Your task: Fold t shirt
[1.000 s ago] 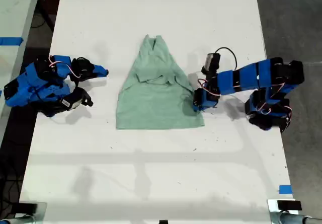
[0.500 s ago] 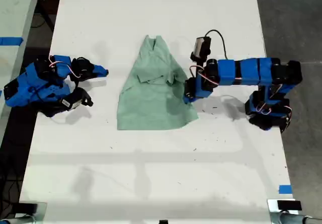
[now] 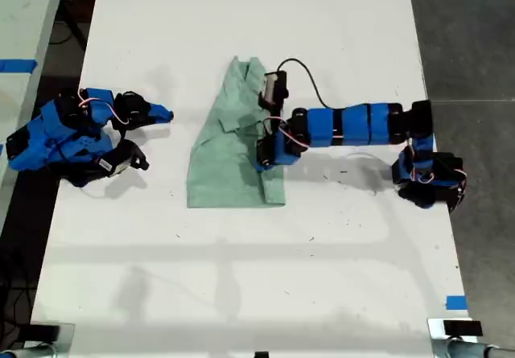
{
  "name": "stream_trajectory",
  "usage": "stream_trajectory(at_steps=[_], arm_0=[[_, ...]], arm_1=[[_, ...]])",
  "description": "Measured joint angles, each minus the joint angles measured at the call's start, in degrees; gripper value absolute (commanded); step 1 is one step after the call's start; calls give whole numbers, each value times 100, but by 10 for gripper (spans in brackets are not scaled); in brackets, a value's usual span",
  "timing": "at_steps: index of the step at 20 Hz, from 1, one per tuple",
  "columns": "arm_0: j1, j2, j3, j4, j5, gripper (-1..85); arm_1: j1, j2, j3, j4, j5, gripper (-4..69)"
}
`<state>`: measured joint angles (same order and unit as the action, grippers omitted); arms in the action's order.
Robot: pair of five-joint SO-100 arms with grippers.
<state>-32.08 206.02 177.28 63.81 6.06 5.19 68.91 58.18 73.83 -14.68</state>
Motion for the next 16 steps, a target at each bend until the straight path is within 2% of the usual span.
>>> stream_trajectory(at_steps=[3, 4, 5, 6, 9, 11, 12, 13, 16], arm_0=[[0, 0, 0, 0, 0, -1], [0, 0, 0, 0, 0, -1], [0, 0, 0, 0, 0, -1], [0, 0, 0, 0, 0, -1], [0, 0, 0, 0, 0, -1], [0, 0, 0, 9, 0, -1], [0, 0, 0, 26, 0, -1], [0, 0, 0, 26, 0, -1], [0, 0, 0, 44, 0, -1]], arm_1=[[0, -475, -193, -149, -44, 33], [0, -519, -193, -220, -70, 73], [0, -527, -193, -308, -70, 151], [0, -527, -193, -413, -88, 169], [0, -536, -202, -519, -97, 174], [0, -536, -202, -501, -132, 145], [0, -519, -202, -387, -132, 32], [0, -439, -193, -176, -132, -9], [202, 316, -185, 1020, 149, -8]])
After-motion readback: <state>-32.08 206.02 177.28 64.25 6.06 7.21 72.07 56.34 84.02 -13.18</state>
